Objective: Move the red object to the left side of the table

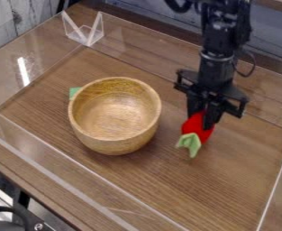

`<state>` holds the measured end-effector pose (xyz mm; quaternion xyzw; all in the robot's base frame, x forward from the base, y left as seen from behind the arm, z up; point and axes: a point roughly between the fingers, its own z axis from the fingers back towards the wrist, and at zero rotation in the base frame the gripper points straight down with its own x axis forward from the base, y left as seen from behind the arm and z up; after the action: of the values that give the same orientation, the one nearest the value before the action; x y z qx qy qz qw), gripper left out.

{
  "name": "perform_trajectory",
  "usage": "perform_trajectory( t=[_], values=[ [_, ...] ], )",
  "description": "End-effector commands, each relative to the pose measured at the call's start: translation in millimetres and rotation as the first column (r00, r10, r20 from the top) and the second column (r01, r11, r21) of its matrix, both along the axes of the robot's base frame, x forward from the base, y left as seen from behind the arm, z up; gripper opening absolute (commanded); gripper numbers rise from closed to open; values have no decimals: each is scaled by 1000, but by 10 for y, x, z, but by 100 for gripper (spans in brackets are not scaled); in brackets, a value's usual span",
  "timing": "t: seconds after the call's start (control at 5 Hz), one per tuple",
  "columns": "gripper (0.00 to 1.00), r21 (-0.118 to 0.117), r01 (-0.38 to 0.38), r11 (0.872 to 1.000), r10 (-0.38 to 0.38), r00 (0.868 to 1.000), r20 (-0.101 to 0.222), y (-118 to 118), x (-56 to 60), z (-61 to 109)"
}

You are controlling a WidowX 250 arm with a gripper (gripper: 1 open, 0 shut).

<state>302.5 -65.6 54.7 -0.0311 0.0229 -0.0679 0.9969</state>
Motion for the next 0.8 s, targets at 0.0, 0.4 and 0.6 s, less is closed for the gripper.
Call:
perform_trajectory(
  t=[0.0, 0.4, 0.6],
  values=[
    [0, -14, -38, 999, 39, 994, 101, 110, 59, 515],
    [0, -25, -142, 990, 144, 979, 147, 625, 93, 895],
    [0, -29, -169, 985, 172, 972, 158, 759, 93, 935]
  ],
)
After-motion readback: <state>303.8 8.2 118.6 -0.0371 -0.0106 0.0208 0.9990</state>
